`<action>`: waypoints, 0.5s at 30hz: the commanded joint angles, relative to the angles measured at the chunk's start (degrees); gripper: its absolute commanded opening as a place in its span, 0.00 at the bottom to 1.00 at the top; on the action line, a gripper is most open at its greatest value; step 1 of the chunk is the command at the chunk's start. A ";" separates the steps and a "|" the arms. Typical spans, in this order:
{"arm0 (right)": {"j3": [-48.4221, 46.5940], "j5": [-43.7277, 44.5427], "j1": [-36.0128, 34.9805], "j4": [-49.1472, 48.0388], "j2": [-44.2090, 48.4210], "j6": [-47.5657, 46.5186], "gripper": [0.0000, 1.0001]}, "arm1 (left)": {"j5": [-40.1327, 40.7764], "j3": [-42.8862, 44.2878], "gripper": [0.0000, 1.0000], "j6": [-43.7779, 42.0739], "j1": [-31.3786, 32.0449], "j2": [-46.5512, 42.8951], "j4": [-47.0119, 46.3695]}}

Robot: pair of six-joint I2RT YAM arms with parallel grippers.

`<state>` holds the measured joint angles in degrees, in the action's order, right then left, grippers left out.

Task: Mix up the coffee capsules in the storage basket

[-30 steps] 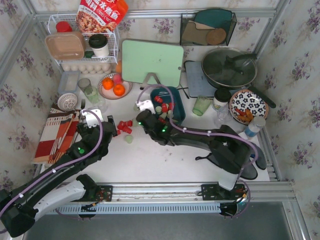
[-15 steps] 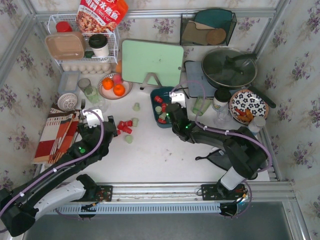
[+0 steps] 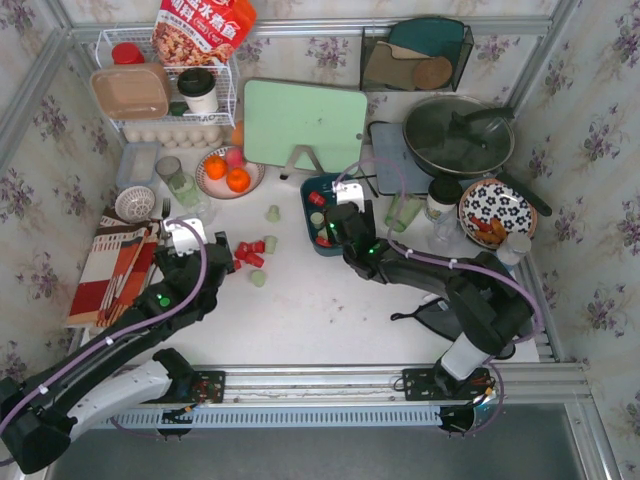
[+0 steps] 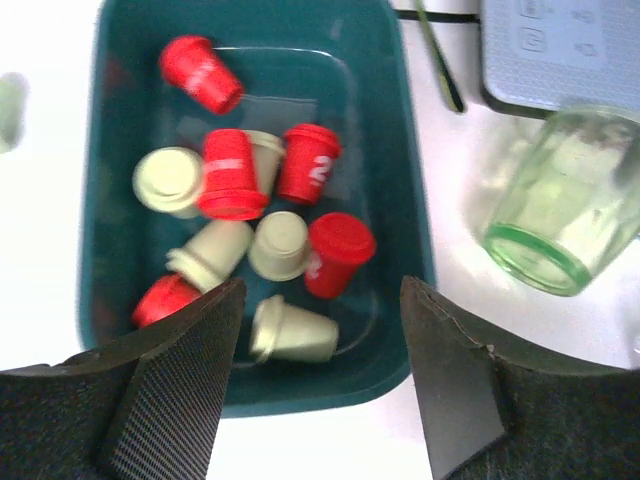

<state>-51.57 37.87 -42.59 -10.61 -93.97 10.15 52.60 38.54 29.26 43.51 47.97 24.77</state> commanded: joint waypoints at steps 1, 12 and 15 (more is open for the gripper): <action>1.23 -12.50 -1.99 -1.35 3.82 0.59 0.70 | 1.65 -0.05 1.00 1.59 0.02 -1.00 0.14; -0.57 -27.25 -16.29 -12.00 -0.92 -0.24 0.73 | 3.32 -3.24 1.00 3.18 0.00 -7.24 -1.04; -3.79 -28.22 -17.70 -11.55 -5.67 0.41 0.74 | 3.65 -3.59 1.00 3.37 0.00 -8.40 -1.04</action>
<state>-52.36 13.54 -58.92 -18.59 -95.55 9.78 54.37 35.24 31.57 43.51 40.71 25.06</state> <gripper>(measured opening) 0.743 1.002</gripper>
